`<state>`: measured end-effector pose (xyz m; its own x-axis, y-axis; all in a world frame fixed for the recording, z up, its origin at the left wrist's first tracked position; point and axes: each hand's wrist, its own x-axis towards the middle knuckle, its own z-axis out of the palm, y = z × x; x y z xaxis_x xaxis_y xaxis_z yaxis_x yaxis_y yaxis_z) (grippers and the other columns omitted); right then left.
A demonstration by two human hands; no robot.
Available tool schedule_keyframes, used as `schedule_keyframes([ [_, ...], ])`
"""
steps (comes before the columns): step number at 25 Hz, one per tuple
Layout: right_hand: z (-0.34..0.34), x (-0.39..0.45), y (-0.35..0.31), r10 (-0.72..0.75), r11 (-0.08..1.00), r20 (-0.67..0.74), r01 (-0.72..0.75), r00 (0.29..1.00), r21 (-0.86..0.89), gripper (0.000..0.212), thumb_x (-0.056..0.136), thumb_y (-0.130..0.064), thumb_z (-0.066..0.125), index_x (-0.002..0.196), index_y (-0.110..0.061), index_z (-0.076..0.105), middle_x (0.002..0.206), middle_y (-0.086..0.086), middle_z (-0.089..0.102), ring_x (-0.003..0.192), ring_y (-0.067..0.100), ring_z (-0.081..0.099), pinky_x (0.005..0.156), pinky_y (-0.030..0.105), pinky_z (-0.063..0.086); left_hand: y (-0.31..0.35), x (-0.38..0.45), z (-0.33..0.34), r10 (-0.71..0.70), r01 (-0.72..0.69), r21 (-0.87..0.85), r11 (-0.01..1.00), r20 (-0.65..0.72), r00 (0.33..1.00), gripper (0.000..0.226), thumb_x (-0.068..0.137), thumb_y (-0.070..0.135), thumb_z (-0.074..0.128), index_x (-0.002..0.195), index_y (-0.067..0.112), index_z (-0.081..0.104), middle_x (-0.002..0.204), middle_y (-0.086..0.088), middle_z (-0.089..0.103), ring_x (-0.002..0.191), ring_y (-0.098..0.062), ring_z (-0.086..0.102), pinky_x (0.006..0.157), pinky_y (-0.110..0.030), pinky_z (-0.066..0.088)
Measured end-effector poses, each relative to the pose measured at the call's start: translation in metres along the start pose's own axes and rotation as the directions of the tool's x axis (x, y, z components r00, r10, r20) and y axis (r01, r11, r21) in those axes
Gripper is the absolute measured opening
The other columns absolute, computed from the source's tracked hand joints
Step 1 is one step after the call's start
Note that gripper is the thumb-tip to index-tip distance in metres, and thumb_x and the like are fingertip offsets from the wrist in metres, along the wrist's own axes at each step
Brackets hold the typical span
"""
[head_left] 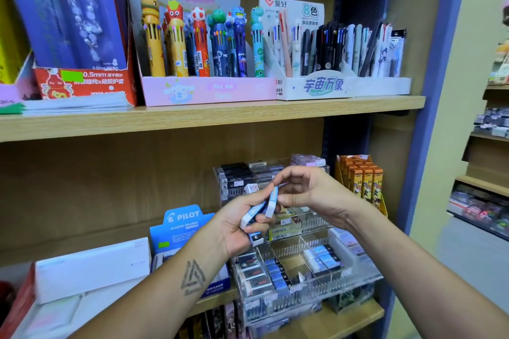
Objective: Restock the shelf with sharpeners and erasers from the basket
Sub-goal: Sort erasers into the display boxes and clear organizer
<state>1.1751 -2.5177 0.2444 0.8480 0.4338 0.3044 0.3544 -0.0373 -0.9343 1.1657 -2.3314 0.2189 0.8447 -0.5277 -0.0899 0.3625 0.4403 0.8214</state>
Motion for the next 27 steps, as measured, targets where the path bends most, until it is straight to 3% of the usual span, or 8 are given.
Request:
schedule_keyframes([
  [6,-0.008,-0.016,-0.008,0.059,0.996,-0.194,-0.044,0.979,0.081,0.025,0.074,0.003,0.079,0.098,0.003,0.069,0.081,0.015,0.068,0.072,0.022,0.065,0.064,0.027,0.054,0.010,-0.006,0.013,0.035,-0.030,0.057,0.998,-0.086,0.996,0.028,0.093,0.028,0.062,0.104,0.002,0.061,0.078,-0.016,0.061,0.041,-0.006,0.041,0.027,-0.010,0.024],
  [11,-0.016,-0.039,-0.011,0.067,0.993,-0.198,-0.084,0.978,-0.077,0.033,0.074,0.004,0.080,0.106,-0.001,0.071,0.088,0.021,0.073,0.074,0.024,0.070,0.067,0.026,0.055,0.002,-0.008,0.019,0.193,-0.125,0.284,0.951,-0.227,0.955,0.012,0.089,0.001,0.065,0.097,-0.007,0.062,0.075,-0.022,0.065,0.039,-0.009,0.039,0.029,-0.013,0.023],
  [13,-0.020,-0.050,-0.012,0.041,0.966,-0.185,-0.086,0.982,-0.242,0.032,0.075,-0.003,0.082,0.106,-0.007,0.073,0.085,0.015,0.075,0.076,0.020,0.071,0.070,0.025,0.055,-0.006,-0.007,0.024,0.195,-0.114,0.324,0.939,-0.228,0.954,0.017,0.088,0.000,0.065,0.100,-0.011,0.062,0.077,-0.024,0.065,0.039,-0.010,0.040,0.029,-0.013,0.024],
  [15,-0.029,-0.056,-0.009,0.011,0.879,-0.198,-0.104,0.980,-0.466,0.026,0.077,-0.011,0.083,0.101,-0.013,0.075,0.082,0.004,0.075,0.075,0.014,0.070,0.071,0.028,0.055,-0.015,-0.005,0.030,0.161,-0.067,0.361,0.930,-0.237,0.958,0.024,0.088,0.003,0.067,0.104,-0.014,0.063,0.081,-0.027,0.066,0.039,-0.010,0.041,0.029,-0.013,0.024],
  [17,-0.040,-0.060,-0.004,0.055,0.774,-0.223,-0.183,0.973,-0.606,0.024,0.078,-0.016,0.083,0.100,-0.014,0.076,0.084,0.003,0.074,0.079,0.014,0.069,0.077,0.031,0.056,-0.022,-0.004,0.035,0.139,-0.023,0.385,0.923,-0.277,0.951,0.021,0.088,0.006,0.069,0.101,-0.011,0.066,0.080,-0.025,0.065,0.040,-0.011,0.041,0.030,-0.014,0.024],
  [20,-0.050,-0.065,0.007,0.143,0.507,-0.221,-0.263,0.965,-0.821,0.025,0.079,-0.020,0.083,0.101,-0.014,0.074,0.089,0.002,0.072,0.083,0.015,0.066,0.074,0.022,0.050,-0.032,-0.005,0.038,0.114,0.019,0.393,0.919,-0.311,0.944,0.013,0.086,0.008,0.072,0.090,-0.003,0.068,0.070,-0.017,0.061,0.041,-0.011,0.041,0.031,-0.013,0.022],
  [24,-0.040,-0.064,0.021,0.224,0.297,-0.167,-0.231,0.960,-0.926,0.019,0.080,-0.018,0.082,0.096,-0.011,0.075,0.084,-0.001,0.067,0.084,0.014,0.063,0.075,0.024,0.047,-0.044,-0.005,0.037,0.077,0.042,0.382,0.923,-0.289,0.954,0.014,0.088,0.009,0.070,0.097,0.000,0.063,0.066,-0.014,0.058,0.038,-0.011,0.040,0.030,-0.012,0.022],
  [27,-0.036,-0.066,0.018,0.334,0.276,-0.127,-0.226,0.934,-0.934,0.023,0.078,-0.016,0.083,0.099,-0.011,0.075,0.089,0.001,0.071,0.083,0.012,0.063,0.074,0.021,0.048,-0.048,-0.006,0.036,0.063,0.046,0.369,0.928,-0.277,0.959,0.012,0.089,0.008,0.070,0.095,0.001,0.063,0.066,-0.014,0.058,0.038,-0.010,0.040,0.030,-0.012,0.021],
])
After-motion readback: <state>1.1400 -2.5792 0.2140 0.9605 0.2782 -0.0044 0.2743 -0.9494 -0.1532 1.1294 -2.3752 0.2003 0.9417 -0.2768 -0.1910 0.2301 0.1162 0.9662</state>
